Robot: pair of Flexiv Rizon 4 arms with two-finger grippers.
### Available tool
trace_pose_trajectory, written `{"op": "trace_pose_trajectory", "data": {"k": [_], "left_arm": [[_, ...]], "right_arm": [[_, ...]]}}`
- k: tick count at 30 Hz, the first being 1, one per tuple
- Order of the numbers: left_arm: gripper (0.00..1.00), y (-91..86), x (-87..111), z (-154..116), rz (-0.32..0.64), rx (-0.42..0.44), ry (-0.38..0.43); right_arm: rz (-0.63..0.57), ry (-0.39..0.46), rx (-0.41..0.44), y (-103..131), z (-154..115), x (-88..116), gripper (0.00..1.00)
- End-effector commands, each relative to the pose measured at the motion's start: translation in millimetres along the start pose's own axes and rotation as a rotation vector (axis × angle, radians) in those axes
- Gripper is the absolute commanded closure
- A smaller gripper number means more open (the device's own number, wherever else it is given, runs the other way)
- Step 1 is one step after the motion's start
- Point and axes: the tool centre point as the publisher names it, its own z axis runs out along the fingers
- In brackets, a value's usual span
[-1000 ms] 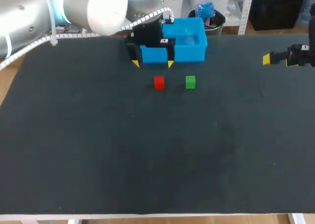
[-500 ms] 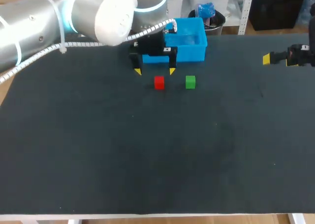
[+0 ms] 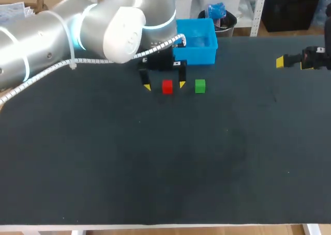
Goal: Use the left arm to pick the red cube and place it into the blue plastic box first, then use the right arm to grasp the green cube and put it into the same blue plastic box after the first action is fully finished.
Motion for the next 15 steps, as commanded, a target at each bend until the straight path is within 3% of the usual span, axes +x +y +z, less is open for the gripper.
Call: {"op": "trace_pose_trajectory", "data": {"k": [1,15], "left_arm": [[0.0,-2.7,-4.6,6,-0.004,-0.004,0.003],[0.0,-1.0,-14.8,14,0.017,-0.042,-0.002]], "right_arm": [[0.0,0.001,0.001,0,1,0,0.0],[0.0,0.001,0.001,0,1,0,0.0]]}}
